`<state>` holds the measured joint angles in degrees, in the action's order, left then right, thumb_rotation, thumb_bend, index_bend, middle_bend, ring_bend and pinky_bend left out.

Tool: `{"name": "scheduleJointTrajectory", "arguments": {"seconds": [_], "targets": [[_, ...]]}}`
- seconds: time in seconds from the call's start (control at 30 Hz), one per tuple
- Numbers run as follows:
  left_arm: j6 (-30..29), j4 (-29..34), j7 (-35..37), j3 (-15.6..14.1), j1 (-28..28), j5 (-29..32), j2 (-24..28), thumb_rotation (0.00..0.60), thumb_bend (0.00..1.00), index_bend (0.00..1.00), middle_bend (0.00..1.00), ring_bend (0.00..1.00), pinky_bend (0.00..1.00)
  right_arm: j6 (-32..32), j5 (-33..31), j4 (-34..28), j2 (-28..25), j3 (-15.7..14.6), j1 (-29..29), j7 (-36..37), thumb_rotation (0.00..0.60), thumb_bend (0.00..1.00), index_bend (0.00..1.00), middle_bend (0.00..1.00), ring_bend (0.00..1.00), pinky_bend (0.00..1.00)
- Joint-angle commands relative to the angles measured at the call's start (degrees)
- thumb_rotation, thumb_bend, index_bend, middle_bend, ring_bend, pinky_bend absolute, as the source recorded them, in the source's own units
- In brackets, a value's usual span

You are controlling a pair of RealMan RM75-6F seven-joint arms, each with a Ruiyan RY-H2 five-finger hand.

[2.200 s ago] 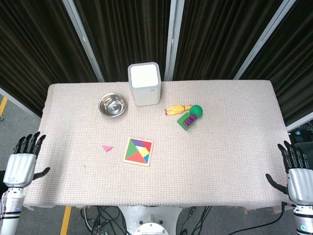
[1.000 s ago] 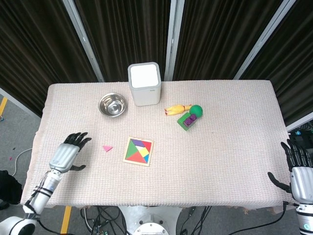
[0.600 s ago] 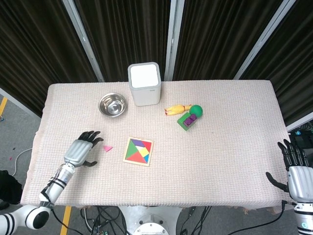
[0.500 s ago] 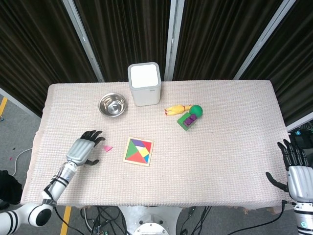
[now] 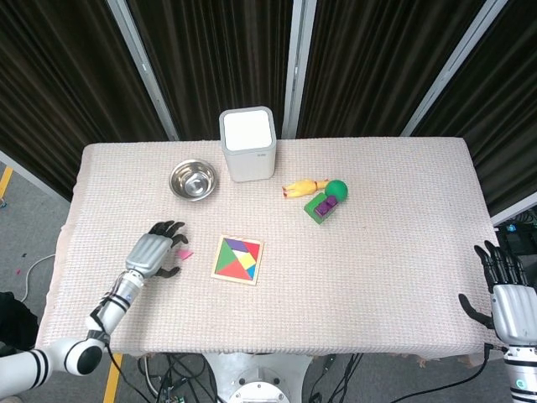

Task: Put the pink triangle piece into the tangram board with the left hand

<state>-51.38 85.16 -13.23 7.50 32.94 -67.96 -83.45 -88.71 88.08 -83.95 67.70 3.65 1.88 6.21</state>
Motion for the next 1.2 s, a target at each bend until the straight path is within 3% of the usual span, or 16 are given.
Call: {"name": "scheduleJointTrajectory", "arguments": {"seconds": [0.03,1.2], "targets": [[0.11,-0.57,0.33,-0.19,0.24,0.25,-0.38,0.600,0.25,0.31,0.07,0.00,0.09,0.21,-0.16,0.13,0.11,-0.02,0.07,-0.05,0.600,0.21,0.00,0.00,0.00,0.00],[-0.42,-5.28,2.68,-0.98,2.18,1.08,-3.44,0.600,0.28,0.43,0.12,0.00,0.10,1.15,-1.07,1.90,0.70,-0.14,0.07,1.02,0.600,0.21,0.00,0.00,0.00,0.00]]}}
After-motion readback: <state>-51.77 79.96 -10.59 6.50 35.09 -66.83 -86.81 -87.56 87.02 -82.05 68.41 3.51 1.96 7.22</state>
